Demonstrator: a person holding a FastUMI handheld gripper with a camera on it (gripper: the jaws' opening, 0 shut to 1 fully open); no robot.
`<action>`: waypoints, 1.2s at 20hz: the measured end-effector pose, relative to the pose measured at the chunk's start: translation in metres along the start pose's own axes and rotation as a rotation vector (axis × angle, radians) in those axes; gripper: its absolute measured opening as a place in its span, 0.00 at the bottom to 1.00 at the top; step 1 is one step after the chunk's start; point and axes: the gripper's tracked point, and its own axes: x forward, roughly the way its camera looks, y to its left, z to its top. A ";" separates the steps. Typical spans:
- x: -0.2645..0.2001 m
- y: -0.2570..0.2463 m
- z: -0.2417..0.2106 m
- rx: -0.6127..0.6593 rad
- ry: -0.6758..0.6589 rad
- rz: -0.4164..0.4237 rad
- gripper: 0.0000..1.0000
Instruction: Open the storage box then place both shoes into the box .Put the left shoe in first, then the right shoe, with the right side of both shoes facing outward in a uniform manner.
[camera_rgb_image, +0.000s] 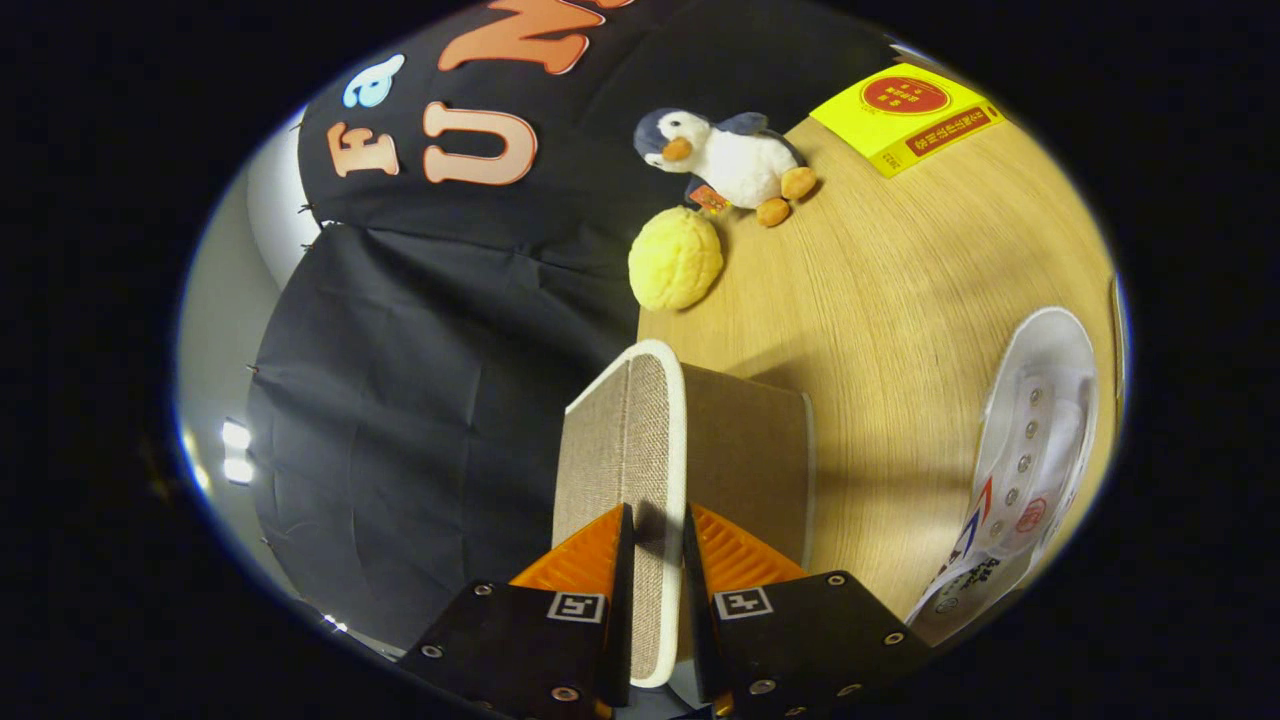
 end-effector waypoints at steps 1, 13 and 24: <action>0.001 0.005 0.001 0.018 -0.008 0.012 0.23; -0.016 0.074 0.011 0.023 -0.016 0.093 0.01; 0.012 0.215 0.006 -0.190 0.007 0.197 0.04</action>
